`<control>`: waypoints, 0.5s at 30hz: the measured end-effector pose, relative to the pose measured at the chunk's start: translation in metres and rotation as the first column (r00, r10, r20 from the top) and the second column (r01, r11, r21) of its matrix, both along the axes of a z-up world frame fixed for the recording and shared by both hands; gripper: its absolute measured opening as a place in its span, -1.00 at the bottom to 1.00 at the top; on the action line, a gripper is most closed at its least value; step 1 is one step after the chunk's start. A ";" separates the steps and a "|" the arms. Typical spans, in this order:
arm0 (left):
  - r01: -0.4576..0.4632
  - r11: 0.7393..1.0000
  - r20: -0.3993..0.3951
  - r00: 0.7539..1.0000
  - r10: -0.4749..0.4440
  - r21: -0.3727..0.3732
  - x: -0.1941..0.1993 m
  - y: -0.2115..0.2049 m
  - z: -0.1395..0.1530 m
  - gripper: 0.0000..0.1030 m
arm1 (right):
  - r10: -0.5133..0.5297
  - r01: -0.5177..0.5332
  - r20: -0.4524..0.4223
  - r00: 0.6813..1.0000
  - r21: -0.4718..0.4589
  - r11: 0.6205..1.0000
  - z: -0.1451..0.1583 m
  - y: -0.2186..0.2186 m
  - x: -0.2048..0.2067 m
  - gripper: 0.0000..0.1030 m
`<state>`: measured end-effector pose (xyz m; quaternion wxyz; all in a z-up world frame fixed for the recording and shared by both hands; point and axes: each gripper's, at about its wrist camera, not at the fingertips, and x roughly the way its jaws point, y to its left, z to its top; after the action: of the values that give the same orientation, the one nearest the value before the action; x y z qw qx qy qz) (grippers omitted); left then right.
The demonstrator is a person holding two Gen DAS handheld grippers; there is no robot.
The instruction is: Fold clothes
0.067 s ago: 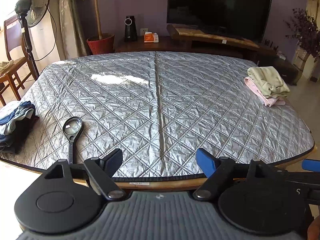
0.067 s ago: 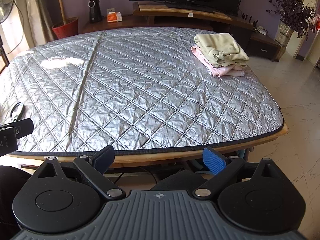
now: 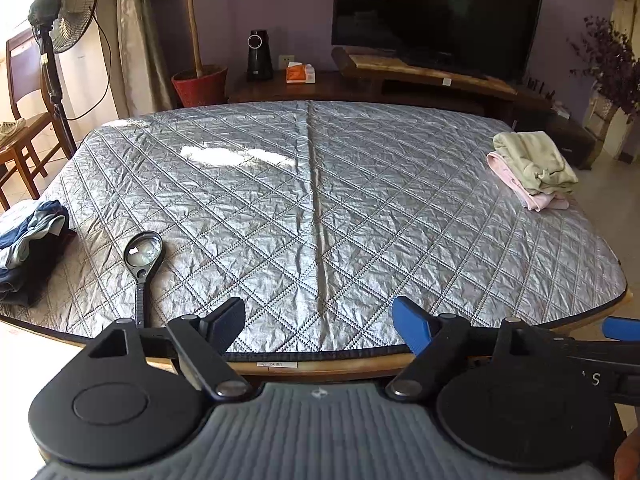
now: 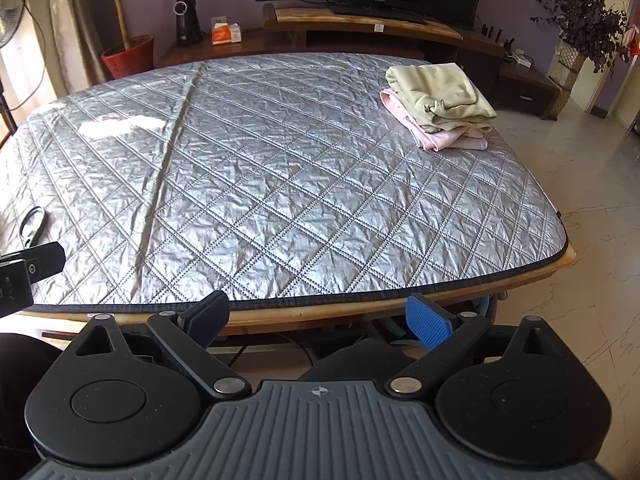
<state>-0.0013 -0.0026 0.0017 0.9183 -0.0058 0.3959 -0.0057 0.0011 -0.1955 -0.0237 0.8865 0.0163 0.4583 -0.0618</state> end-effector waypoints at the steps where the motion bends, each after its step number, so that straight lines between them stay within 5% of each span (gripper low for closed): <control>1: 0.001 1.000 0.005 1.000 -0.001 0.009 -0.001 -0.003 0.001 0.51 | 0.003 -0.003 -0.004 1.000 0.015 1.000 0.000 0.003 0.000 0.89; 15: 0.017 1.000 -0.035 0.999 -0.017 0.020 0.002 -0.010 -0.006 0.56 | 0.022 -0.022 -0.004 1.000 0.021 1.000 -0.006 -0.002 0.000 0.89</control>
<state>0.0009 -0.0130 -0.0042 0.9112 0.0066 0.4118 -0.0095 0.0008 -0.1974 -0.0297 0.8859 0.0206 0.4611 -0.0473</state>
